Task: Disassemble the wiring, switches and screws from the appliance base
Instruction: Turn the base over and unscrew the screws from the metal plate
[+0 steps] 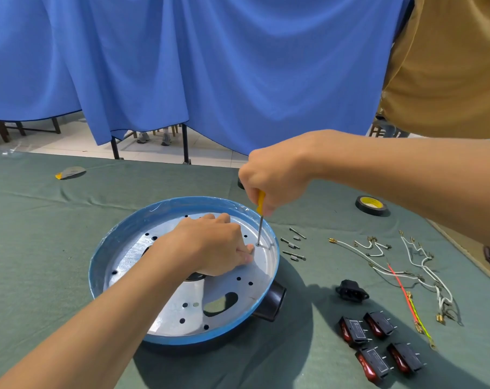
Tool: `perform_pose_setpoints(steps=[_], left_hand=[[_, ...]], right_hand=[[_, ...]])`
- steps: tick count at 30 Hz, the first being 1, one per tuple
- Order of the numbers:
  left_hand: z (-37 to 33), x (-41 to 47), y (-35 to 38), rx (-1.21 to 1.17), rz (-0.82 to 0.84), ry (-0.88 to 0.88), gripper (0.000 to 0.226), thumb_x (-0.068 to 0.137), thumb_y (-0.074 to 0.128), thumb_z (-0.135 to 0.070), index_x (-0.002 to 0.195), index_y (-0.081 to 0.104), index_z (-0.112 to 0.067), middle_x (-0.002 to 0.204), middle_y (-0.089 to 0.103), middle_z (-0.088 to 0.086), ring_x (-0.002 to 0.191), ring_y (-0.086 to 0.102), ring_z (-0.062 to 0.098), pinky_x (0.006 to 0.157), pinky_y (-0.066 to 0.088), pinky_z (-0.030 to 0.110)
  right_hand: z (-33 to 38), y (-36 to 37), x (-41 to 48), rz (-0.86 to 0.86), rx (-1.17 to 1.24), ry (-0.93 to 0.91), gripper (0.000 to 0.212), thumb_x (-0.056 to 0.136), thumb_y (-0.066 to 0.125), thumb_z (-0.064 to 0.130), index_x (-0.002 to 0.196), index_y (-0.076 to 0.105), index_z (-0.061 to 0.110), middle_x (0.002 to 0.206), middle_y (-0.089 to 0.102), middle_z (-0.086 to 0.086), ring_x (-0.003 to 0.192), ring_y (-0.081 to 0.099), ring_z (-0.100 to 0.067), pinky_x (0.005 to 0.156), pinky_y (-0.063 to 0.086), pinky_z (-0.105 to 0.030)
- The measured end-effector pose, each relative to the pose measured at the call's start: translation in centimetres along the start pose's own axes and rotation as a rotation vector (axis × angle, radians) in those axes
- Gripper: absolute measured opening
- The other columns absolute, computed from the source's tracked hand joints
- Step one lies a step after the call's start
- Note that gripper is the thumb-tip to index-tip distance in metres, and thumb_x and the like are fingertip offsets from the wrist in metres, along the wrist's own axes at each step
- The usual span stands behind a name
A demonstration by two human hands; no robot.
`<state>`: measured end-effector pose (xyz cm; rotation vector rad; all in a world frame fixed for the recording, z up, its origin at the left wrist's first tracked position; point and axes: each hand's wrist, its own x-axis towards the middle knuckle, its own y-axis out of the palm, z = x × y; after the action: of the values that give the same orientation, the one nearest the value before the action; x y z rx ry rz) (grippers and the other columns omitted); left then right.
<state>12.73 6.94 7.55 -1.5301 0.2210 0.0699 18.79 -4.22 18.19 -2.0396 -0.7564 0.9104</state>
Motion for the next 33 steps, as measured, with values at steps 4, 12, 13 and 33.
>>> perform_pose_setpoints(steps=[4,12,13,33], left_hand=[[0.0,0.0,0.1,-0.011,-0.009,0.003,0.05,0.096,0.033,-0.062,0.125,0.062,-0.033,0.102,0.041,-0.003,0.097,0.039,0.02,0.09,0.041,0.047],[0.0,0.0,-0.1,-0.014,-0.012,-0.009,0.052,0.094,0.034,-0.064,0.122,0.064,-0.032,0.112,0.048,-0.001,0.1,0.043,0.02,0.08,0.038,0.041],[0.0,-0.1,0.0,-0.016,-0.013,-0.01,0.051,0.095,0.034,-0.064,0.121,0.064,-0.032,0.111,0.048,-0.001,0.098,0.041,0.02,0.08,0.038,0.041],[-0.1,0.0,0.2,-0.01,-0.052,0.003,0.05,0.096,0.034,-0.061,0.119,0.066,-0.031,0.095,0.04,-0.004,0.095,0.042,0.02,0.081,0.042,0.042]], right_hand=[[-1.1,0.4,-0.5,-0.068,0.05,-0.099,0.041,0.087,0.066,0.014,0.052,0.046,0.025,0.057,0.043,0.003,0.056,0.039,-0.016,0.051,0.035,-0.029],[-0.9,2.0,-0.8,-0.176,0.421,-0.025,0.043,0.085,0.062,0.06,0.071,0.071,0.021,0.058,0.068,0.007,0.055,0.061,-0.005,0.047,0.041,-0.011],[-0.7,2.1,-0.6,-0.186,0.457,0.021,0.057,0.088,0.052,0.065,0.061,0.066,0.016,0.052,0.066,0.006,0.049,0.058,-0.005,0.045,0.04,-0.011],[-0.9,2.5,-2.2,-0.073,0.064,-0.056,0.023,0.089,0.06,0.014,0.066,0.053,0.015,0.059,0.041,-0.002,0.061,0.036,-0.022,0.049,0.032,-0.025]])
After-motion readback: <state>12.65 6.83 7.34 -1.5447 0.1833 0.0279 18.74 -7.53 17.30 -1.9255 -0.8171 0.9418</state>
